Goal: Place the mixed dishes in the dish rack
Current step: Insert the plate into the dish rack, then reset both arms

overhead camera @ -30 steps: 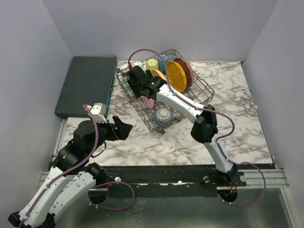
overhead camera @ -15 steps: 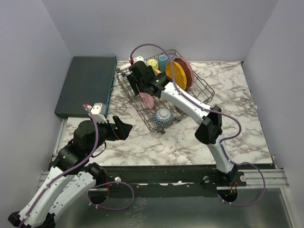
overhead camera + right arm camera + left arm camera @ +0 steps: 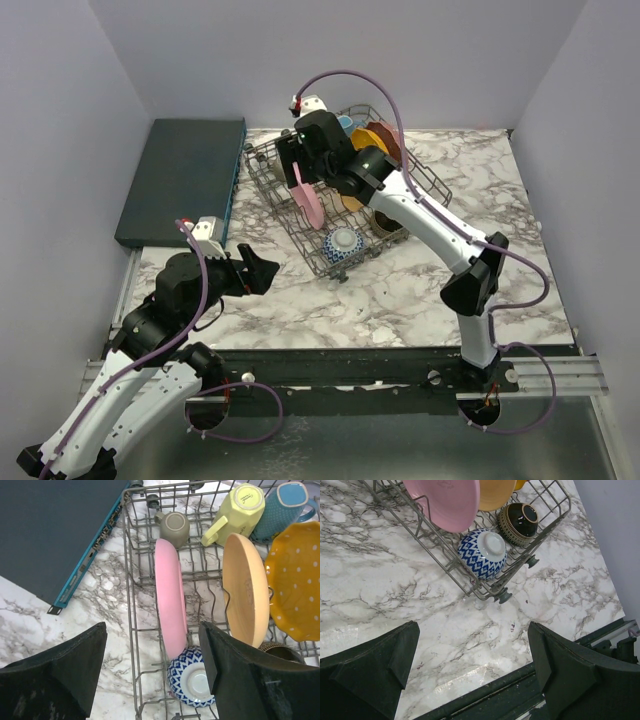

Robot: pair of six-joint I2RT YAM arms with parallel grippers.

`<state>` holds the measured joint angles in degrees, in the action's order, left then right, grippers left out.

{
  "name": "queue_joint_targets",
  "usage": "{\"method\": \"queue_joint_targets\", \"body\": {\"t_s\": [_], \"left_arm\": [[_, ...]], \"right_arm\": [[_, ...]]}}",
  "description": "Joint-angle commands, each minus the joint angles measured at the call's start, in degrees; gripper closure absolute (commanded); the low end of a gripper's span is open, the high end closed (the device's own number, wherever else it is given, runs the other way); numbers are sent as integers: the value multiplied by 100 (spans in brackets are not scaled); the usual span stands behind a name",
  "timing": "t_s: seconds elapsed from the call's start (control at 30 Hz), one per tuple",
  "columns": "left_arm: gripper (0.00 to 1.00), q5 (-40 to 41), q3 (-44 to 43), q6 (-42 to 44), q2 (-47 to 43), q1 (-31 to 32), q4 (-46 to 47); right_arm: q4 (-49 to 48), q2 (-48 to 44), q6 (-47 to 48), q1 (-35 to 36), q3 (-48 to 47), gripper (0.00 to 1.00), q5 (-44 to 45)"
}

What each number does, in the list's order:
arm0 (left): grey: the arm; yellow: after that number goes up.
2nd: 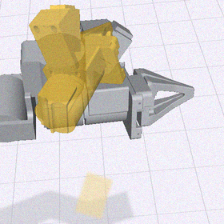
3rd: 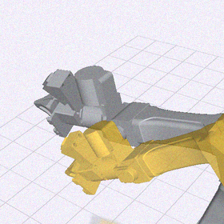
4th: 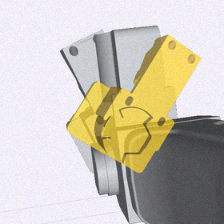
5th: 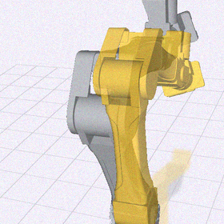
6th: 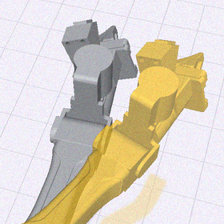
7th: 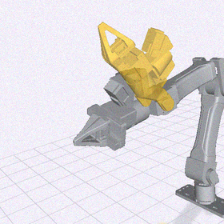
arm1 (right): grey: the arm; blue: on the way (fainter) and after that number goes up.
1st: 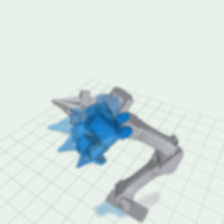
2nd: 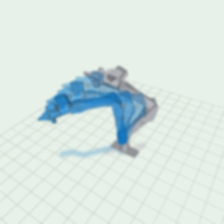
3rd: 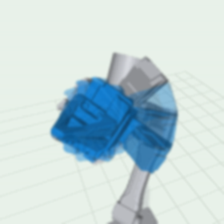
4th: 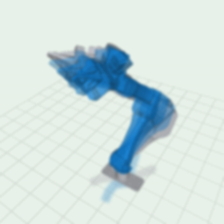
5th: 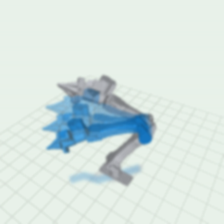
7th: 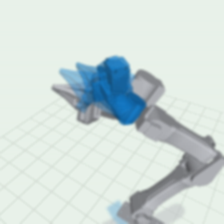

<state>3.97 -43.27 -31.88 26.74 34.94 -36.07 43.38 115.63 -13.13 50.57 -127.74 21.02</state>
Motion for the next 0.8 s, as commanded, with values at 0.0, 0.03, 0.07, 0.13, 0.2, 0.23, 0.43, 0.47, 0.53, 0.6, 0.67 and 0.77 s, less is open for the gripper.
{"method": "queue_joint_targets", "body": {"t_s": [0.0,0.03,0.07,0.13,0.2,0.23,0.43,0.47,0.53,0.6,0.67,0.77], "left_arm": [[1,56,46,-4,71,-31,68],[1,40,44,-11,93,-31,72],[1,23,36,-11,118,-31,70],[1,-40,38,-32,177,-31,78],[1,-103,28,-48,214,-30,74],[1,-107,29,-47,233,-32,76],[1,-96,10,-64,389,-29,71],[1,-102,5,-57,417,-30,66],[1,-140,-6,-53,438,-31,70],[1,-192,-15,-47,446,-24,79],[1,-205,-23,-43,440,-26,75],[1,-212,-40,-38,436,-29,74]], "right_arm": [[-204,-451,-157,15,315,19,-302],[-236,-558,-168,21,416,19,-340],[-283,-652,-178,15,512,19,-369],[-372,-863,-219,16,752,19,-426],[-480,-1114,-255,6,1034,19,-508],[-531,-1218,-271,7,1202,18,-533],[-1009,-2016,-380,-108,2186,15,-753],[-1085,-2178,-400,-140,2375,15,-788],[-1220,-2481,-445,-210,2750,13,-920],[-1347,-2746,-484,-302,3058,12,-1084],[-1446,-2999,-590,-477,3356,11,-1407],[-1560,-3340,-783,-850,3755,11,-2022]]}}
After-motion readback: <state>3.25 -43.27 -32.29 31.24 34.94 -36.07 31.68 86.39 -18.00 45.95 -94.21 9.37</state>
